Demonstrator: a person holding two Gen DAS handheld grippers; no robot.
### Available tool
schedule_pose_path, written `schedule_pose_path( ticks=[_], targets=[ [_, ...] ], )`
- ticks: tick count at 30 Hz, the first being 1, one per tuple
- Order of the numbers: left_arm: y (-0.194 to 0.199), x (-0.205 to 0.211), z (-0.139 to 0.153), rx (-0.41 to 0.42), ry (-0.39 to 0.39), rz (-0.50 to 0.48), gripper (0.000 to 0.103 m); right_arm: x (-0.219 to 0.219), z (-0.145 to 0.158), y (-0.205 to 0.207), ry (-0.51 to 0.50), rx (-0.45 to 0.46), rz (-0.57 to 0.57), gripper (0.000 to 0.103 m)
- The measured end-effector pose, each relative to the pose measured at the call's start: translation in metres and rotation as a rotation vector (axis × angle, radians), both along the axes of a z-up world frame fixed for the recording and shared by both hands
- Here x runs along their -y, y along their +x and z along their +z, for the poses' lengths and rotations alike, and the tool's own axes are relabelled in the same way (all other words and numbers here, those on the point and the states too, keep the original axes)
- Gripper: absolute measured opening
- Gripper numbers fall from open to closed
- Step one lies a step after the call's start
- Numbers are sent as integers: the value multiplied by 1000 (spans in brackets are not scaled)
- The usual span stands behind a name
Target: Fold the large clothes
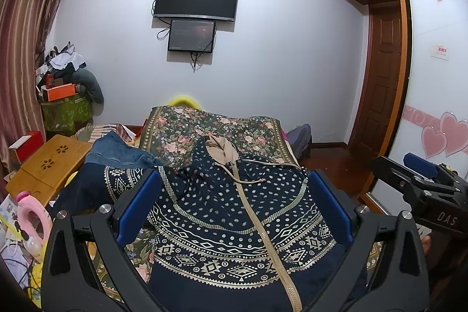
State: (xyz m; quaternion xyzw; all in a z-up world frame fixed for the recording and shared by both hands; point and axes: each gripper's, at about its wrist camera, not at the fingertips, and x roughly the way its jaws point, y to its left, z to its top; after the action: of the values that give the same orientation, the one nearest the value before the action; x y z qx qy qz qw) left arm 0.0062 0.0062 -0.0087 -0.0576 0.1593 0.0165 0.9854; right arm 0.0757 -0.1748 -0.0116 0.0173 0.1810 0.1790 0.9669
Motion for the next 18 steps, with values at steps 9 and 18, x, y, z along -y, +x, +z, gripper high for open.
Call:
schedule_pose_path(
  ticks=[9,18],
  targets=[
    [0,-1,-1,-4,0,0,101,-1,-2,-1,-2,-2,1,103],
    [1,0,0,-11,4,-5,101,0,-2,2,-11,-15,-4,103]
  ],
)
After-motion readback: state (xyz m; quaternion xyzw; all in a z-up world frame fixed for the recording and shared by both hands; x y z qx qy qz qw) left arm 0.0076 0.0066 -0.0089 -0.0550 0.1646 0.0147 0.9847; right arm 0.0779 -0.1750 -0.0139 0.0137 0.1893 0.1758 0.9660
